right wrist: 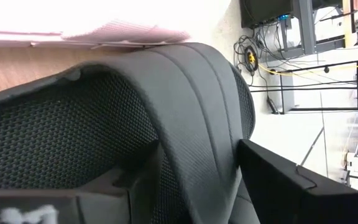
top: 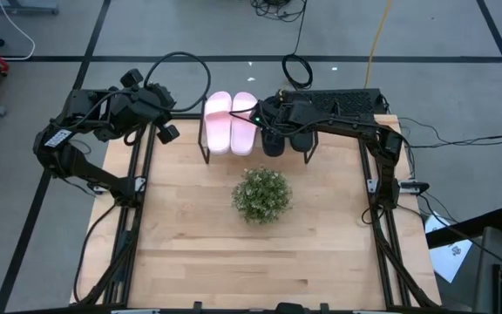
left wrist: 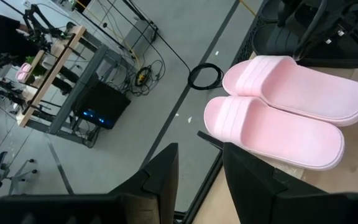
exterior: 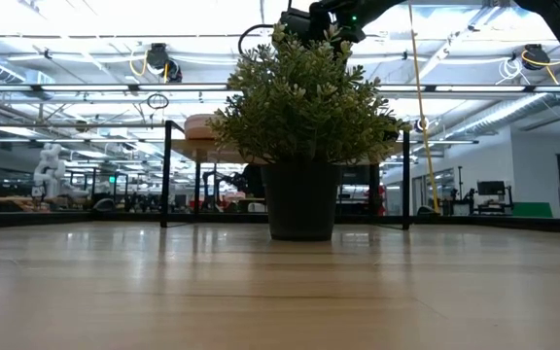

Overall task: Pick and place slides into the shelf
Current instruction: Put the black slide on the shelf

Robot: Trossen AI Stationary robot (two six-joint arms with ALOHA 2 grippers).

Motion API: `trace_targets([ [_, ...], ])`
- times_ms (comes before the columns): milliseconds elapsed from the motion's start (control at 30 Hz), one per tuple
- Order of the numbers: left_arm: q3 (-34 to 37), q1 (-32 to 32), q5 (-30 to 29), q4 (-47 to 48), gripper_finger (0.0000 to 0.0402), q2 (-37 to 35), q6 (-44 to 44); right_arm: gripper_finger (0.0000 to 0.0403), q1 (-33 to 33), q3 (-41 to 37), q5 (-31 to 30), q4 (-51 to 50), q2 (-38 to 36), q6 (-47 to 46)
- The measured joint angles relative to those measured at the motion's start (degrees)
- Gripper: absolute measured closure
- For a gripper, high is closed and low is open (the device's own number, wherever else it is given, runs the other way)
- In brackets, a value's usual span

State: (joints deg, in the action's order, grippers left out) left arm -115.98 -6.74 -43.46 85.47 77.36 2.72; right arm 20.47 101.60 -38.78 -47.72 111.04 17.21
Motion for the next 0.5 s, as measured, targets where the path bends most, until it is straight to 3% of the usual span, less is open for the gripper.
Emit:
trace_targets([
  [500, 0.0, 0.0, 0.0, 0.0, 0.0268, 0.0, 0.0, 0.0197, -0.2, 0.0, 0.3, 0.4, -4.6, -0.9],
])
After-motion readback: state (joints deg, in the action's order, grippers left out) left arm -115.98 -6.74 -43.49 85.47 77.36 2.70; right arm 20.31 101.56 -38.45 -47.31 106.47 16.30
